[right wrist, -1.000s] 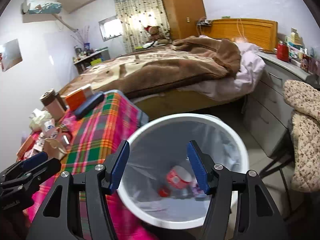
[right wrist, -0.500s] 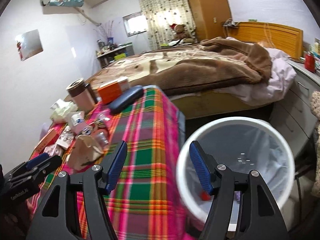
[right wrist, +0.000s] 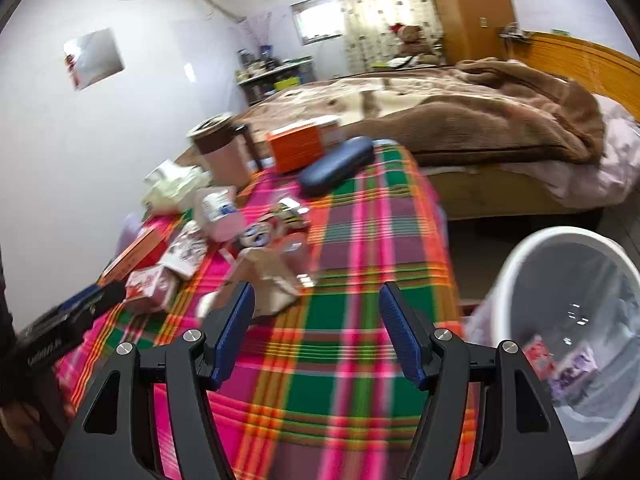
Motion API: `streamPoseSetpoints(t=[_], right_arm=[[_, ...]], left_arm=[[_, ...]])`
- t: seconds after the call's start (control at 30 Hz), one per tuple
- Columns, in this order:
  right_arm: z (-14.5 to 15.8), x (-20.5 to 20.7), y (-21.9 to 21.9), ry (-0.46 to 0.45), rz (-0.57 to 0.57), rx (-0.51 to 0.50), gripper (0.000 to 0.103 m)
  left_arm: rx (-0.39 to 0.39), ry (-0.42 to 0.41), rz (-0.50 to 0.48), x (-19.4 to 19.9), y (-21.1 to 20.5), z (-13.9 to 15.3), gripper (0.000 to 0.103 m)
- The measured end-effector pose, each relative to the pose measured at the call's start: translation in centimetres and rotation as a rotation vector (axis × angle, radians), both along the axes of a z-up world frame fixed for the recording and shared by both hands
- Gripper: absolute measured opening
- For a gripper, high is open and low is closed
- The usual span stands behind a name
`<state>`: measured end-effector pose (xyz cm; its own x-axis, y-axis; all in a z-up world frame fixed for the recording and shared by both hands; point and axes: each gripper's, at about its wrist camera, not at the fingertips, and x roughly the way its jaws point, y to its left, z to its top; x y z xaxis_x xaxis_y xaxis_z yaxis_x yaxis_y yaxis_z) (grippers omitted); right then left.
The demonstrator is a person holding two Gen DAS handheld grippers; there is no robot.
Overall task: Collect trash
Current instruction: 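Withdraw both tools from the bin back toward the table, then grasp the white paper bag with the right tool while the left tool grasps the orange box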
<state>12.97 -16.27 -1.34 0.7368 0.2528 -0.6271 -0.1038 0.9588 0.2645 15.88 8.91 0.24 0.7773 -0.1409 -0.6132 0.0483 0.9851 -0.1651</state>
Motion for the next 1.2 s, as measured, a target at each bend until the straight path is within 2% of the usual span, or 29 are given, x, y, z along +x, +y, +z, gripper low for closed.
streamPoseSetpoints(t=[0.13, 0.33, 0.6, 0.7, 0.73, 0.8, 0.97, 1.03, 1.2], right_arm=[[-0.4, 0.7, 2.2, 0.02, 0.055, 0.01, 0.066], [-1.3, 2.2, 4.2, 0.066, 0.06, 0.039, 0.066], [-2.0, 3.8, 5.7, 0.099, -0.008, 0.018, 0.066], [-2.3, 4.4, 6.1, 0.114, -0.021, 0.018, 0.066], [-2.4, 4.5, 6.2, 0.121, -0.022, 0.022, 0.065], [-2.7, 4.8, 6.3, 0.134, -0.027, 0.024, 0.054], [-3.1, 4.7, 5.8, 0.145, -0.049, 0.042, 0.046], [-3.2, 4.8, 5.6, 0.148, -0.048, 0.054, 0.043], [-3.2, 4.6, 5.6, 0.149, -0.029, 0.074, 0.028]], left_arm=[[0.018, 0.009, 0.057, 1.0, 3.1, -0.2, 0.073], [0.039, 0.037, 0.103, 2.8, 6.6, -0.7, 0.073], [0.059, 0.067, 0.085, 6.0, 8.6, -1.6, 0.073], [0.043, 0.095, 0.067, 7.4, 8.9, -2.1, 0.073], [0.061, 0.094, 0.065, 7.7, 8.9, -2.2, 0.073], [0.093, 0.105, 0.046, 8.4, 8.4, -2.6, 0.073], [0.064, 0.117, 0.032, 9.1, 8.1, -3.1, 0.072], [0.055, 0.134, 0.026, 9.6, 8.2, -3.4, 0.063], [0.05, 0.161, 0.019, 10.0, 7.9, -4.0, 0.05]])
